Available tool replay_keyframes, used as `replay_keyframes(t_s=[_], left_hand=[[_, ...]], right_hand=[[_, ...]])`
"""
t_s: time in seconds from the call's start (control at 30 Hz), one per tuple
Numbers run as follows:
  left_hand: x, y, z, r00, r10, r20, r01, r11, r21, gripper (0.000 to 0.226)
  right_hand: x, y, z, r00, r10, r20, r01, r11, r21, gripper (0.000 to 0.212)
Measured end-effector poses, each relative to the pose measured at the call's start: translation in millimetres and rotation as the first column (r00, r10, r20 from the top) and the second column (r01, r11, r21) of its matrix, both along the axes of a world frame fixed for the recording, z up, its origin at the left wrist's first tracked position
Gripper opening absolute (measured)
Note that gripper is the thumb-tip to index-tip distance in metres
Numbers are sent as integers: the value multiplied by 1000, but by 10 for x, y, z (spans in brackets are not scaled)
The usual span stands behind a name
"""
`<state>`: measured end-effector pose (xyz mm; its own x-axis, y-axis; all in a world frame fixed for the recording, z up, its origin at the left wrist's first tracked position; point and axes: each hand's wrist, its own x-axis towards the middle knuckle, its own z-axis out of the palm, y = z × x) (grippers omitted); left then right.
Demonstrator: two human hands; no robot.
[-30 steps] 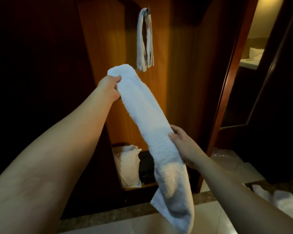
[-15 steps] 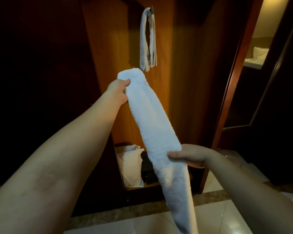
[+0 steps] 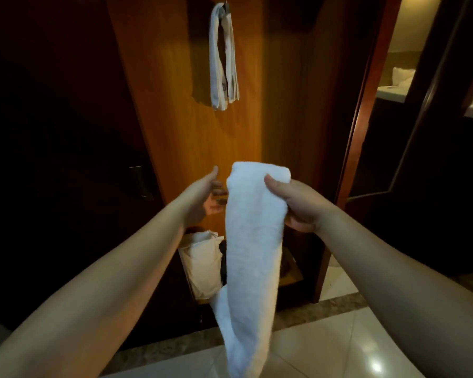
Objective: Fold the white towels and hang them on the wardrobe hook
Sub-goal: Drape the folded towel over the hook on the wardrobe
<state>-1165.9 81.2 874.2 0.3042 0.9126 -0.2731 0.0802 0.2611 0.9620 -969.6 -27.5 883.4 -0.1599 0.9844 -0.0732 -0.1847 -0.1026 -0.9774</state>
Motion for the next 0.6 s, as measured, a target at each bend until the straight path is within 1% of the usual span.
replay_keyframes(t_s=[0.03, 0.07, 0.1, 0.17, 0.2, 0.23, 0.3, 0.33, 0.4, 0.47, 0.5, 0.6], left_hand=[[51, -143, -34, 1000, 3, 0, -3, 997, 71, 59], [97, -299, -49, 1000, 18, -24, -14, 985, 170, 54], [131, -462, -64, 998, 43, -43, -30, 960, 279, 50], [179, -772, -89, 996, 94, -12, -79, 888, 452, 47], [195, -909, -112, 996, 92, 4, -81, 857, 508, 47], [217, -1018, -133, 996, 87, -11, -66, 830, 553, 51], [280, -1117, -231, 989, 93, -117, -2, 791, 611, 66], [312, -1128, -275, 978, 119, -173, 15, 781, 624, 71], [353, -1101, -321, 943, 200, -265, 11, 778, 628, 72], [367, -1044, -331, 916, 240, -322, 17, 779, 627, 66], [363, -1021, -336, 905, 247, -346, 31, 774, 633, 59], [323, -936, -369, 853, 286, -437, 82, 753, 653, 29]], right_hand=[[5, 49, 41, 998, -60, -17, 60, 998, -7, 68], [1, 75, 84, 994, -104, -23, 104, 995, -8, 67], [-4, 105, 111, 989, -143, -18, 143, 990, -7, 70], [-20, 109, 180, 976, -217, 12, 217, 976, 9, 69], [-37, 93, 229, 967, -253, 20, 253, 967, 19, 62], [-51, 86, 277, 958, -286, 27, 285, 958, 30, 54], [-81, 86, 382, 938, -344, 45, 341, 938, 55, 43], [-86, 85, 438, 929, -366, 60, 361, 930, 72, 42], [-94, 96, 549, 911, -406, 80, 398, 912, 100, 46], [-63, 121, 634, 898, -435, 71, 428, 898, 101, 51], [-37, 134, 668, 891, -450, 58, 444, 891, 99, 52], [42, 141, 753, 867, -498, 19, 493, 863, 113, 45]])
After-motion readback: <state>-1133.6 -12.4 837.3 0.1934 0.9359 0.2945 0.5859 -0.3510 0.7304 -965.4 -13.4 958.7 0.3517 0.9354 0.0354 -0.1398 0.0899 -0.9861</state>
